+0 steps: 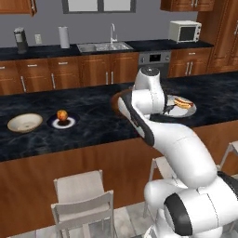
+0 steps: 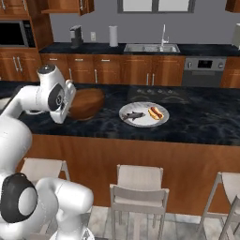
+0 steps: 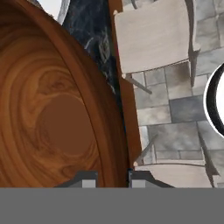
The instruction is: Take the smaller bowl and place it next to the appetizer plate on the dining counter , and place the larger bowl next to the plate with cooked food.
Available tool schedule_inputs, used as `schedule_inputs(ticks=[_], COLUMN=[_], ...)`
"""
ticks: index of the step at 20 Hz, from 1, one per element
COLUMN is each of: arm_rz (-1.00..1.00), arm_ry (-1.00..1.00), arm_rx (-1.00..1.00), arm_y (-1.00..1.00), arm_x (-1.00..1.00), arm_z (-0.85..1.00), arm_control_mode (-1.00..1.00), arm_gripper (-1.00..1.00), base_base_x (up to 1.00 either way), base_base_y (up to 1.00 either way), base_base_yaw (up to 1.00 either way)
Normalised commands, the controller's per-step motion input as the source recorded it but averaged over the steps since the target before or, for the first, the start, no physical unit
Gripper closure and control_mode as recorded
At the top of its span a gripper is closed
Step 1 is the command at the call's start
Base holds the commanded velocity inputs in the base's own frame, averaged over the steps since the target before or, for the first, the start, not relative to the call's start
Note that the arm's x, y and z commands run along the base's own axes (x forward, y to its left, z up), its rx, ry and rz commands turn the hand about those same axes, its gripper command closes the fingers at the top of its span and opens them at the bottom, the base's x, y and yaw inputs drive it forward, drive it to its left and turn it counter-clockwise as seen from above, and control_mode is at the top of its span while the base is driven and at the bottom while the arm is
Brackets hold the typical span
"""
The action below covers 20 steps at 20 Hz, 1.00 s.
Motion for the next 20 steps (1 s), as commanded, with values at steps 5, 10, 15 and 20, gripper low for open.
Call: schedule_inputs(ticks=[5,10,15,20], arm_rz=[0.0,-0.03,-0.03,0.0], arm_ry=[-0.1,0.01,0.06,0.12], arm_rx=[0.17,-0.05,-0.03,0.05], arm_y=[-0.02,0.0,-0.03,-0.23], arm_x=[0.75,0.73,0.96,0.83], arm_z=[-0.28,-0.16,-0.43,-0.39], arm_control_mode=[-1.0,-1.0,-1.0,-1.0], arm_gripper=[1.0,1.0,1.0,1.0], base_base_x=[0.0,0.0,0.0,0.0], base_base_y=[0.0,0.0,0.0,0.0], base_base_yaw=[0.0,0.0,0.0,0.0])
